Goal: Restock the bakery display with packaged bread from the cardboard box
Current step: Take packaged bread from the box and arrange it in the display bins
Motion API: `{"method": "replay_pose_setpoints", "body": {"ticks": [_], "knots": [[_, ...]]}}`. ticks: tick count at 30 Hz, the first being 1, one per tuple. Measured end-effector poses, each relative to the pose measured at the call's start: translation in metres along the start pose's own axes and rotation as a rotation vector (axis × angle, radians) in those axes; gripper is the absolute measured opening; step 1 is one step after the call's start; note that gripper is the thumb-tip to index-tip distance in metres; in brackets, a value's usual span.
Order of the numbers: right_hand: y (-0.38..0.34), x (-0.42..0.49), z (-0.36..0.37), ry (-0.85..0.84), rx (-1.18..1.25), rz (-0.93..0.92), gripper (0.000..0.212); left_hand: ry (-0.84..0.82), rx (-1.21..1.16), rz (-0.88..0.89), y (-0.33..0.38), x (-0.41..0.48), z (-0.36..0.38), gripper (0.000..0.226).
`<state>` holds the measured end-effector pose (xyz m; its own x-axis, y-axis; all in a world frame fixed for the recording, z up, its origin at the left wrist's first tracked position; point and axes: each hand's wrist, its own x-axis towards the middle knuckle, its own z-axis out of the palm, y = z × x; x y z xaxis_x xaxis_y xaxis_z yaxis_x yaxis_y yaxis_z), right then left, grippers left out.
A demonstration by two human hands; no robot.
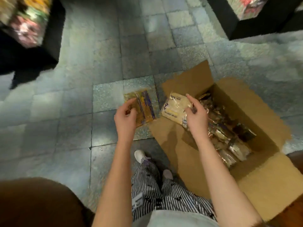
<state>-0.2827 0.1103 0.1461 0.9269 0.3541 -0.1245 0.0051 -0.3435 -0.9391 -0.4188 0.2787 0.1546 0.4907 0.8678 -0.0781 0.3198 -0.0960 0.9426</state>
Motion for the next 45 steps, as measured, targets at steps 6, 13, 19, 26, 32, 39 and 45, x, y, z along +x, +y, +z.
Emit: {"method": "replay_pose_setpoints", "body": {"ticks": [6, 13, 19, 26, 32, 39, 45], "knots": [[-0.029, -0.043, 0.082, -0.339, -0.079, -0.109, 0.038, 0.371, -0.046, -0.075, -0.018, -0.049, -0.110, 0.024], [-0.063, -0.138, 0.177, -0.660, -0.133, -0.235, 0.036, 0.694, 0.005, -0.103, -0.054, -0.138, -0.235, 0.029], [-0.065, -0.284, 0.236, -0.926, -0.137, -0.303, 0.036, 0.919, 0.118, -0.213, -0.100, -0.263, -0.337, 0.030], [-0.050, -0.473, 0.264, -1.242, -0.139, -0.329, 0.033, 1.152, 0.088, -0.416, -0.140, -0.433, -0.433, 0.034], [-0.045, -0.592, 0.278, -1.526, -0.141, -0.399, 0.033, 1.428, 0.109, -0.480, -0.159, -0.559, -0.459, 0.021], [-0.030, -0.718, 0.288, -1.803, -0.207, -0.526, 0.032, 1.774, 0.053, -0.620, -0.173, -0.677, -0.480, 0.035], [-0.018, -0.821, 0.304, -2.001, -0.258, -0.627, 0.032, 1.974, -0.045, -0.684, -0.192, -0.753, -0.499, 0.043]]}}
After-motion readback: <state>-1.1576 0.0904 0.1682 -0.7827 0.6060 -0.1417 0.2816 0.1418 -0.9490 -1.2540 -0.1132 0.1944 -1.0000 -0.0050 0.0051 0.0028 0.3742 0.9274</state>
